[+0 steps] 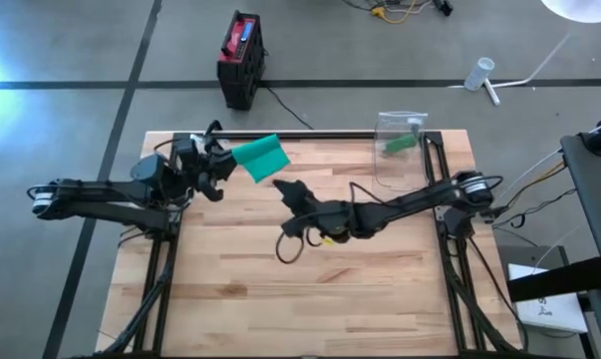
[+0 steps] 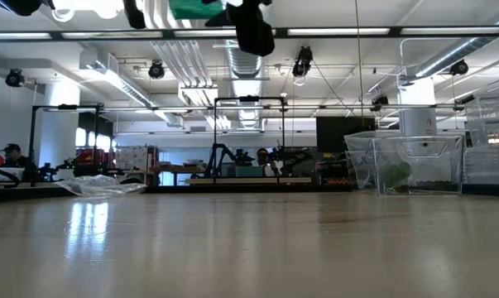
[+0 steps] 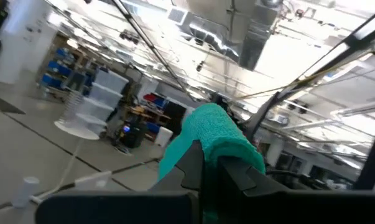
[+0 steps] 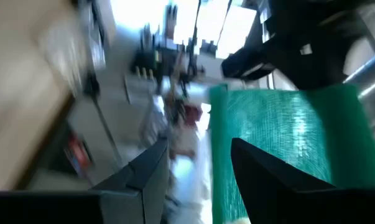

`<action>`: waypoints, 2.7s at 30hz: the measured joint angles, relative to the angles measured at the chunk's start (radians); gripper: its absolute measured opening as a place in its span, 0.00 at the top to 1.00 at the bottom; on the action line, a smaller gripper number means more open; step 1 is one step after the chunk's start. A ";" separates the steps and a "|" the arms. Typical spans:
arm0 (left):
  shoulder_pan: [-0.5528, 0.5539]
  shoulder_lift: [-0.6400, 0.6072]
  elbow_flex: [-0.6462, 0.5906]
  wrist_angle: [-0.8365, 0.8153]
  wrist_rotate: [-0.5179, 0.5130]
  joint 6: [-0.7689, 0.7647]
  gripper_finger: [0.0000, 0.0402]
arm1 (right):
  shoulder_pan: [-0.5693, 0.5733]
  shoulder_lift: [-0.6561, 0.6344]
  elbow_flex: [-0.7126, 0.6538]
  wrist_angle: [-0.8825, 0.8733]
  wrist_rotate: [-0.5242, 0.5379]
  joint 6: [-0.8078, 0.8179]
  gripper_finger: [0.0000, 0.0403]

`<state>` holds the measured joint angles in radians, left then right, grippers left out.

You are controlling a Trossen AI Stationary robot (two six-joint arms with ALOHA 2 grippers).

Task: Roll bandage
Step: Roll the dark green bandage

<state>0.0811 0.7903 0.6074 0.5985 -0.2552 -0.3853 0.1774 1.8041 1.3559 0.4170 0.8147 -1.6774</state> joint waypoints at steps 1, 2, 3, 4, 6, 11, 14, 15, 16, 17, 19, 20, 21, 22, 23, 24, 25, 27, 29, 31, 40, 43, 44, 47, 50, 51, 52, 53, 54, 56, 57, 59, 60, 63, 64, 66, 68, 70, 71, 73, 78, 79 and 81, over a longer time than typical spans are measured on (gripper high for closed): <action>0.000 0.005 0.000 0.005 0.012 -0.009 0.98 | -0.004 0.024 0.018 0.018 0.034 -0.061 0.59; 0.000 0.010 0.000 0.011 0.020 -0.023 0.98 | -0.009 0.048 0.037 0.044 0.063 -0.114 0.59; 0.000 0.014 0.000 0.016 0.031 -0.032 0.98 | -0.014 0.071 0.056 0.073 0.083 -0.158 0.60; 0.000 0.016 0.000 0.020 0.039 -0.041 0.98 | -0.017 0.089 0.072 0.097 0.105 -0.190 0.61; 0.000 0.019 0.000 0.022 0.047 -0.047 0.98 | -0.019 0.121 0.106 0.139 0.144 -0.234 0.62; 0.000 0.008 0.000 0.027 0.057 -0.046 0.98 | -0.016 0.139 0.146 0.156 0.155 -0.240 0.65; 0.000 -0.002 0.000 0.030 0.057 -0.046 0.98 | -0.017 0.134 0.146 0.155 0.156 -0.234 0.65; -0.001 -0.005 0.000 0.028 0.057 -0.046 0.98 | -0.020 0.132 0.146 0.155 0.155 -0.234 0.65; -0.001 -0.006 0.000 0.025 0.057 -0.046 0.98 | -0.024 0.131 0.146 0.156 0.155 -0.234 0.65; -0.001 -0.006 0.000 0.026 0.057 -0.046 0.98 | -0.029 0.130 0.146 0.157 0.155 -0.235 0.65; -0.001 -0.006 0.000 0.027 0.057 -0.047 0.98 | -0.042 0.128 0.146 0.158 0.155 -0.234 0.65; -0.001 -0.006 0.000 0.027 0.057 -0.047 0.98 | -0.048 0.128 0.146 0.158 0.155 -0.234 0.65; -0.001 -0.004 0.000 0.027 0.057 -0.049 0.98 | -0.054 0.128 0.146 0.157 0.155 -0.234 0.66; -0.001 -0.002 0.000 0.027 0.057 -0.051 0.98 | -0.060 0.128 0.146 0.157 0.155 -0.234 0.66; -0.001 -0.001 0.000 0.027 0.057 -0.051 0.98 | -0.066 0.128 0.146 0.157 0.155 -0.232 0.67; -0.001 0.001 0.000 0.028 0.057 -0.051 0.98 | -0.070 0.128 0.146 0.158 0.155 -0.226 0.68; -0.001 0.002 0.000 0.028 0.057 -0.051 0.98 | -0.073 0.128 0.146 0.158 0.155 -0.216 0.70; -0.001 0.003 0.000 0.029 0.057 -0.050 0.98 | -0.075 0.128 0.146 0.157 0.152 -0.185 0.74; -0.001 0.003 0.000 0.030 0.057 -0.045 0.98 | -0.078 0.128 0.146 0.157 0.131 -0.173 0.79; -0.001 0.003 0.000 0.032 0.056 -0.044 0.98 | -0.079 0.128 0.146 0.158 0.104 -0.166 0.86; -0.001 -0.011 0.000 0.009 0.056 0.016 0.98 | -0.037 0.128 0.146 0.157 0.159 -0.153 0.99; -0.001 -0.023 0.000 -0.030 0.056 0.050 0.98 | -0.001 0.125 0.146 0.156 0.178 -0.149 0.99; -0.001 -0.027 0.000 -0.043 0.056 0.060 0.98 | 0.011 0.120 0.145 0.154 0.178 -0.148 0.99; -0.001 -0.039 0.000 -0.094 0.055 0.093 0.98 | 0.045 0.096 0.145 0.155 0.173 -0.147 1.00; -0.001 -0.048 0.000 -0.129 0.055 0.107 0.98 | 0.072 0.066 0.145 0.157 0.174 -0.126 1.00; -0.001 -0.055 0.000 -0.136 0.055 0.107 0.98 | 0.080 0.056 0.145 0.157 0.177 -0.120 1.00; -0.001 -0.060 0.000 -0.137 0.055 0.107 0.98 | 0.088 0.046 0.145 0.145 0.177 -0.117 1.00; -0.001 -0.066 0.000 -0.137 0.055 0.107 0.98 | 0.097 0.032 0.145 0.124 0.177 -0.115 1.00; -0.001 -0.073 0.000 -0.144 0.055 0.107 0.98 | 0.105 0.018 0.145 0.097 0.177 -0.112 1.00; -0.001 -0.085 0.000 -0.162 0.055 0.111 0.98 | 0.117 -0.001 0.145 0.066 0.170 -0.092 1.00; -0.001 -0.089 0.000 -0.172 0.055 0.117 0.98 | 0.123 -0.010 0.145 0.049 0.164 -0.076 1.00; -0.001 -0.093 0.000 -0.191 0.055 0.130 0.98 | 0.126 -0.020 0.145 0.027 0.139 -0.036 1.00; -0.001 -0.092 0.000 -0.200 0.055 0.136 0.98 | 0.126 -0.025 0.145 0.022 0.125 -0.014 1.00; 0.000 -0.076 0.000 -0.219 0.040 0.150 0.98 | 0.125 -0.034 0.145 0.021 0.083 0.034 1.00; 0.001 -0.067 0.000 -0.224 0.030 0.151 0.98 | 0.124 -0.036 0.145 0.021 0.066 0.051 1.00; 0.001 -0.048 0.000 -0.232 0.018 0.169 0.98 | 0.122 -0.036 0.145 0.017 0.041 0.085 1.00; 0.001 -0.030 0.000 -0.229 0.018 0.202 0.98 | 0.116 -0.036 0.145 0.010 0.032 0.115 1.00; 0.001 -0.017 0.000 -0.236 0.018 0.239 0.98 | 0.106 -0.036 0.145 0.014 0.036 0.138 1.00; 0.001 -0.011 0.000 -0.237 0.018 0.253 0.98 | 0.098 -0.038 0.145 0.013 0.044 0.147 1.00; 0.001 -0.007 0.000 -0.263 0.017 0.272 0.98 | 0.081 -0.046 0.145 0.002 0.049 0.187 1.00; 0.001 -0.007 0.000 -0.315 0.017 0.353 0.98 | 0.026 -0.066 0.155 -0.048 0.050 0.349 1.00; 0.001 -0.007 0.000 -0.334 0.017 0.367 0.98 | 0.015 -0.065 0.168 -0.095 0.049 0.399 1.00; 0.001 -0.002 0.000 -0.367 0.017 0.393 0.98 | -0.007 -0.064 0.202 -0.227 0.026 0.523 1.00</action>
<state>0.0822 0.7885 0.6071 0.2320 -0.2380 0.0075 0.1703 1.7405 1.5576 0.1896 0.8410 -1.1547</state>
